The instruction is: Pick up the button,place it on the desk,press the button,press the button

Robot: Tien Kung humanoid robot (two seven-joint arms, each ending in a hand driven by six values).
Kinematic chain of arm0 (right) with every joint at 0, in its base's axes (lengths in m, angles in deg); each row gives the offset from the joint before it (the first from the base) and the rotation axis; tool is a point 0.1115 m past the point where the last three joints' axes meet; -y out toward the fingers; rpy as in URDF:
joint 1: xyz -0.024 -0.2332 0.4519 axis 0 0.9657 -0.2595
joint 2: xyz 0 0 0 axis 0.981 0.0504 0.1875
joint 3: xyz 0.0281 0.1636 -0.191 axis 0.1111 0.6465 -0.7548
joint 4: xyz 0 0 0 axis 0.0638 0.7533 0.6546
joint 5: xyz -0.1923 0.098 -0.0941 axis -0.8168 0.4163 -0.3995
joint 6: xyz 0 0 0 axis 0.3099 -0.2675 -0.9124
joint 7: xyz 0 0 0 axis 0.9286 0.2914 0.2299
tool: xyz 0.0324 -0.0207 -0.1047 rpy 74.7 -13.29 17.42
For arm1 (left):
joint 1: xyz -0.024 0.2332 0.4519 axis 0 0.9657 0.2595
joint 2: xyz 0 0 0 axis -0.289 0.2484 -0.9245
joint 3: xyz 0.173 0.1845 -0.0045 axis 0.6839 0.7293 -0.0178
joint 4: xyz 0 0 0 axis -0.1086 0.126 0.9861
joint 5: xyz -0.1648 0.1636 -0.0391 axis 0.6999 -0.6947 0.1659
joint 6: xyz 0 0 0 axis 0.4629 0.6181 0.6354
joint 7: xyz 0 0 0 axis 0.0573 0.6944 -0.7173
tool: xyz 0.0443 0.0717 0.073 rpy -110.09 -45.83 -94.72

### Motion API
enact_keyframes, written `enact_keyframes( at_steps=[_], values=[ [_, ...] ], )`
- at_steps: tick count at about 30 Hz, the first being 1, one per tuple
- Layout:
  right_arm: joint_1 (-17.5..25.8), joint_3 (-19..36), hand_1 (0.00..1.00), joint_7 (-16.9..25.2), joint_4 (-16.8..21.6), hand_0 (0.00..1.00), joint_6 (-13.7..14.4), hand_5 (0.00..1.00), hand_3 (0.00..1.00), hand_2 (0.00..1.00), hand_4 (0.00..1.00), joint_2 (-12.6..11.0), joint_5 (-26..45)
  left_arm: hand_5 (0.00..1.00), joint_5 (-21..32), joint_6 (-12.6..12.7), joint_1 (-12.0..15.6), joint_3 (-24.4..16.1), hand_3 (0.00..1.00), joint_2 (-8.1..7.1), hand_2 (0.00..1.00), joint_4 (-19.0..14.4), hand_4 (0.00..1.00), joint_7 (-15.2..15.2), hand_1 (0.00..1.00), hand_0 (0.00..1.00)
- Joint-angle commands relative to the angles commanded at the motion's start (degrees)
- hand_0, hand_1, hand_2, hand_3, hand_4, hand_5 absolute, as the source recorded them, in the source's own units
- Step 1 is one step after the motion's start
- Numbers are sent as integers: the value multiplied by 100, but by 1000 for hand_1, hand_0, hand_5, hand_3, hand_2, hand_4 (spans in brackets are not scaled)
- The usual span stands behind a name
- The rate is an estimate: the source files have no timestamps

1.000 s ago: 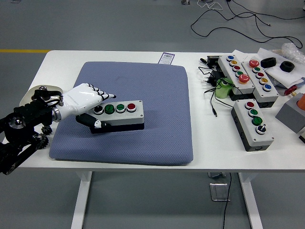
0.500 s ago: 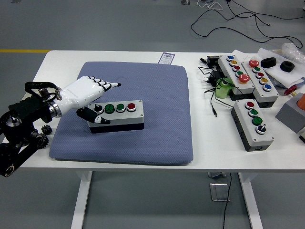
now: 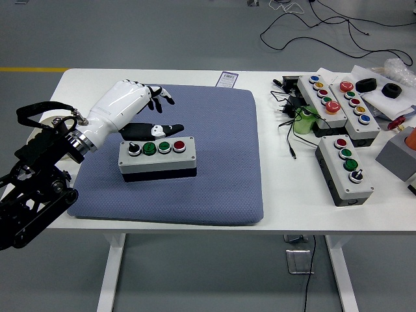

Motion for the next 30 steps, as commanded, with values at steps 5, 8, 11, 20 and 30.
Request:
enact_keyframes(
  at_steps=[5, 8, 11, 20, 30],
  values=[
    [-18, -33, 658, 3, 0, 673, -2, 173, 624, 674, 310, -1, 29, 998, 151, -244, -41, 90, 586, 40, 2, -27, 791, -466, 2, 2],
    [-28, -41, 658, 4, 0, 673, -1, 173, 624, 674, 310, -2, 43, 998, 179, -418, -49, 104, 586, 40, 2, -9, 791, -544, 2, 2],
    [-37, -36, 658, 0, 0, 673, -6, 173, 624, 674, 310, -4, 26, 998, 182, -641, -43, 136, 660, 17, 2, -12, 782, -579, 2, 2],
    [-40, -33, 658, -1, 0, 673, -17, 173, 624, 674, 310, -4, 23, 998, -267, -1196, 6, 159, 653, -29, 2, 0, 791, -756, 2, 2],
    [-39, -70, 658, 0, 0, 673, -22, 173, 624, 674, 310, -3, 66, 998, -369, -1360, 133, 176, 630, -70, 2, -153, 798, -749, 2, 2]
  ],
)
